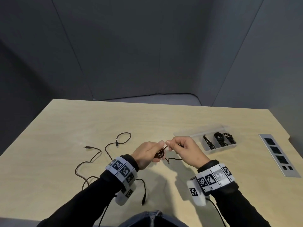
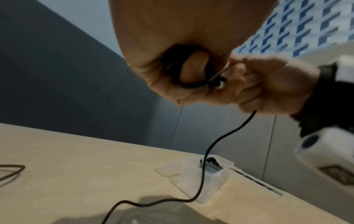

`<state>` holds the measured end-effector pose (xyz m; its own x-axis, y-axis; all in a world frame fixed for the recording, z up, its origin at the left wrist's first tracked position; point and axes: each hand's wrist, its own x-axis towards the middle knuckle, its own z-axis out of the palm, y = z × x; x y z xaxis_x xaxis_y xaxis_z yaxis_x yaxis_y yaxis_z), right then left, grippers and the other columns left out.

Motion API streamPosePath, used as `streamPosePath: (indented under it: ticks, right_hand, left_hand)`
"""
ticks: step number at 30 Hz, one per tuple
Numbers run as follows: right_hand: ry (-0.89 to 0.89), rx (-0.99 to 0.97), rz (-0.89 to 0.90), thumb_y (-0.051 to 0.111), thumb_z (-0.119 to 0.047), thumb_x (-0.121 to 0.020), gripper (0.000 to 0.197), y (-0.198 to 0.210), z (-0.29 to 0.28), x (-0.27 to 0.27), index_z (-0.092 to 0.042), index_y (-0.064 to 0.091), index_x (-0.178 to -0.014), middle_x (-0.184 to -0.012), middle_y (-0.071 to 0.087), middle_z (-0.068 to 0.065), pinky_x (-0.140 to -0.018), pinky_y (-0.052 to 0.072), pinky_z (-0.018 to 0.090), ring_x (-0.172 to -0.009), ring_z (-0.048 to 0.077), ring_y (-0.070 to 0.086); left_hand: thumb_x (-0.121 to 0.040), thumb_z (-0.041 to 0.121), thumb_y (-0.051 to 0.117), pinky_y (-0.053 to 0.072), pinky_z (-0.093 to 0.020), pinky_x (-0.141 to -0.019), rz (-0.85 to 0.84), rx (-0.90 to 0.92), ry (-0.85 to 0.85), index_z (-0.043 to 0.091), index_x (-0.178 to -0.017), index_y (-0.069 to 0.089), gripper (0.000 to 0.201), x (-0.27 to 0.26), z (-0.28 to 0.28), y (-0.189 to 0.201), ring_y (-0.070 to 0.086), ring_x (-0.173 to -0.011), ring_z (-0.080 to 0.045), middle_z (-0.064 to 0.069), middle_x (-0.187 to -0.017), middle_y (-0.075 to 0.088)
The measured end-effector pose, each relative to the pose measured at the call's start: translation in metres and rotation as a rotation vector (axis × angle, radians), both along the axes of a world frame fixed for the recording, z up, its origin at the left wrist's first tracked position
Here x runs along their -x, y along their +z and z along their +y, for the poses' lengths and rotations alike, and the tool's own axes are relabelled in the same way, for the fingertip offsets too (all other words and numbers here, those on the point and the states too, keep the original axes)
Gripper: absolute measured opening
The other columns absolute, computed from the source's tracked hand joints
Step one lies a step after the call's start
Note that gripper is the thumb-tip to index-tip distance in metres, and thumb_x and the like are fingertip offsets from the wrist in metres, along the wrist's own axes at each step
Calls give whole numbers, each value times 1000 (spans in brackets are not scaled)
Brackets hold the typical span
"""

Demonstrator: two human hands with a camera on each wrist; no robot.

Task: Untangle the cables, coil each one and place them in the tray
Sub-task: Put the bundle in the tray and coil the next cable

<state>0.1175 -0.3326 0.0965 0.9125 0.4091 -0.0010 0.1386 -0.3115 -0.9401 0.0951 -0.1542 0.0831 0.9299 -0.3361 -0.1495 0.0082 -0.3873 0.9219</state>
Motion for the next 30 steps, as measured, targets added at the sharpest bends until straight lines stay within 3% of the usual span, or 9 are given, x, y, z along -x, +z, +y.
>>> streamPosePath:
  ticks: [4, 8, 11, 16, 18, 21, 24, 26, 30]
  right_hand:
    - [-141, -171, 158, 61, -16, -89, 24, -12, -4, -1, -11, 56, -66, -39, 38, -14, -41, 24, 14, -37, 1, 26]
    - [-213, -496, 365, 52, 4, -89, 15, -14, -15, -2, -9, 52, -82, -56, 58, 4, -42, 33, 19, -39, 8, 36]
    - [-156, -429, 312, 55, 5, -88, 12, -23, -13, 3, -6, 55, -83, -68, 70, 10, -47, 40, 21, -42, 12, 47]
    - [-37, -221, 309, 48, -24, -96, 31, -41, 2, 9, -10, 58, -70, -50, 61, 6, -64, 44, 33, -47, 17, 53]
    - [40, -63, 317, 38, -38, -98, 49, -49, 9, 16, -13, 60, -61, -44, 55, 2, -69, 45, 32, -50, 20, 55]
    - [167, 170, 357, 30, -49, -98, 61, -59, 14, 28, -17, 60, -55, -42, 48, -4, -60, 40, 25, -46, 12, 49]
    - [240, 283, 330, 42, -48, -93, 46, -56, 12, 35, -22, 59, -59, -52, 46, -10, -59, 35, 24, -52, 7, 42]
    - [290, 251, 271, 49, -39, -84, 27, -45, 4, 34, -26, 60, -62, -54, 50, -13, -57, 33, 22, -53, 2, 43]
    - [244, 31, 174, 53, -29, -82, 15, -11, -15, 24, -25, 65, -76, -53, 41, -9, -51, 28, 18, -51, 7, 33]
  left_hand:
    - [-82, 51, 55, 33, -18, -50, -17, -52, -79, 21, -60, 52, 37, -1, 0, -3, 40, -48, -5, 13, -48, 46]
    - [-94, 31, 49, 43, -28, -57, 97, 256, 114, 12, -71, 53, 30, -3, 1, -5, 48, -51, -16, 2, -51, 50]
    - [-100, 24, 40, 54, -33, -77, 129, 352, 299, 8, -80, 53, 29, -8, -3, -2, 71, -84, -23, -9, -78, 73]
    - [-102, 25, 34, 54, -33, -88, 98, 552, 463, 8, -104, 58, 29, -8, -12, 3, 68, -101, -19, -10, -104, 71]
    - [-102, 26, 33, 55, -39, -84, 77, 630, 503, 8, -101, 55, 29, -9, -12, 11, 70, -95, -24, -7, -93, 73]
    - [-103, 28, 31, 59, -44, -62, 45, 715, 593, 11, -91, 50, 28, -12, -7, 21, 62, -58, -14, 4, -62, 53]
    - [-102, 30, 31, 35, -19, -41, -19, 629, 658, 17, -91, 51, 27, -16, 4, 25, 31, -43, -6, 4, -64, 41]
    - [-102, 29, 32, 22, -16, -39, -81, 489, 627, 22, -96, 55, 25, -18, 12, 25, 28, -43, -6, 5, -66, 45]
    - [-102, 28, 35, 27, -13, -41, -163, 197, 491, 19, -80, 55, 31, -17, 24, 17, 35, -46, -5, 5, -67, 49]
